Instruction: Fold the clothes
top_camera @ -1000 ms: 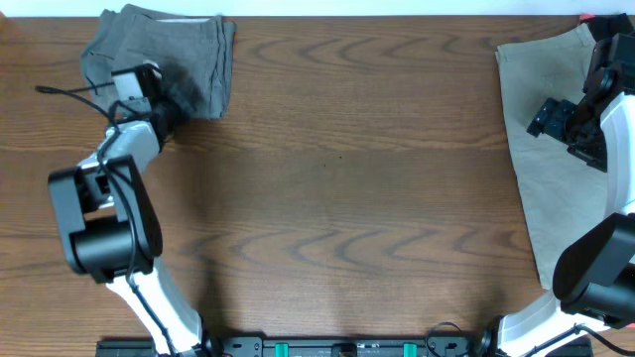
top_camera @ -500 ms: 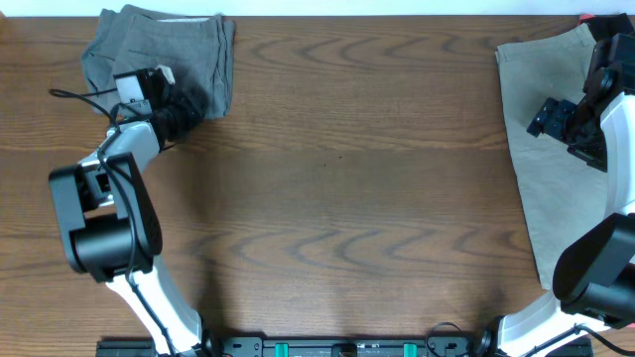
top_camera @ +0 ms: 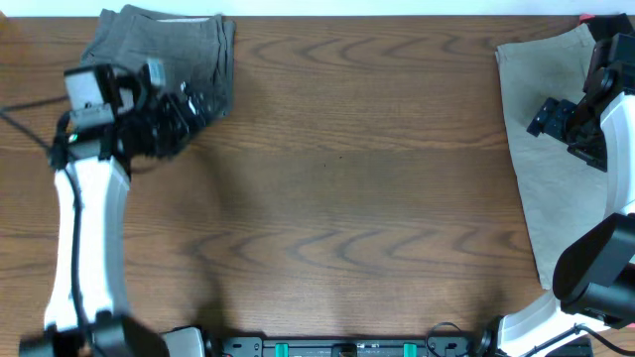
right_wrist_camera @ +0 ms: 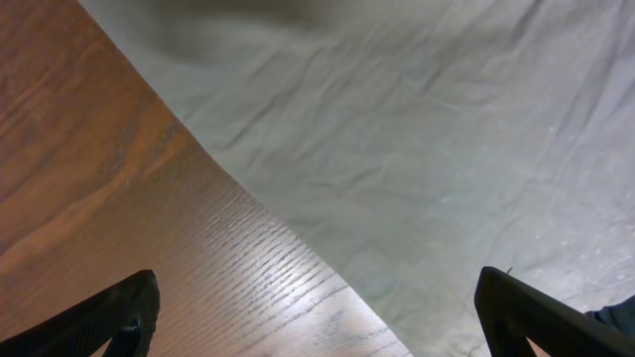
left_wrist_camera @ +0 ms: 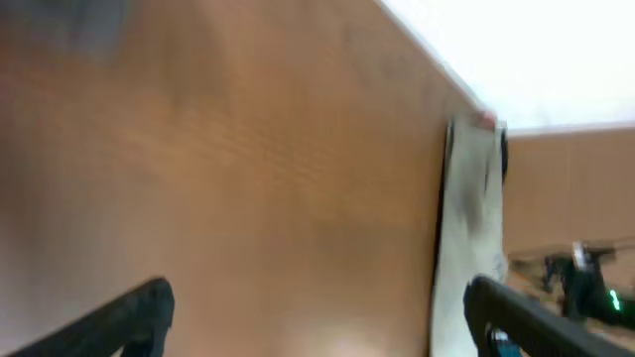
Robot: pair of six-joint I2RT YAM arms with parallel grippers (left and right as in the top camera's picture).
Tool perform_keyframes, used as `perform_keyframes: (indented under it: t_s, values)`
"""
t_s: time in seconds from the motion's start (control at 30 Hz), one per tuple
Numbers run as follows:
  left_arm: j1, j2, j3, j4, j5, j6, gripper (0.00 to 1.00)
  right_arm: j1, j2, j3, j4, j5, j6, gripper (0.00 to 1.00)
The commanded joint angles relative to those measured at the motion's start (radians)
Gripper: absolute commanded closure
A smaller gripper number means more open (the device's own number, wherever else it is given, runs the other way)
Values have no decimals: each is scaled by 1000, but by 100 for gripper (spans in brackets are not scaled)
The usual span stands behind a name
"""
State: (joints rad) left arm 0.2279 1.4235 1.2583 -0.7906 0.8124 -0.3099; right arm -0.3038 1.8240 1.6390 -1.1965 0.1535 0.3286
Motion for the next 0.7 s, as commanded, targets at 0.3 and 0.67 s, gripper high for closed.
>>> perform_keyframes:
  t_s: [0.3,0.67]
  values:
    - [0,-424,-97,-550,-129,299,6,-3,0,6,-1,6,7,1]
    - [0,-833,-195,-566,-133,299,2,-3,0,6,-1,6,7,1]
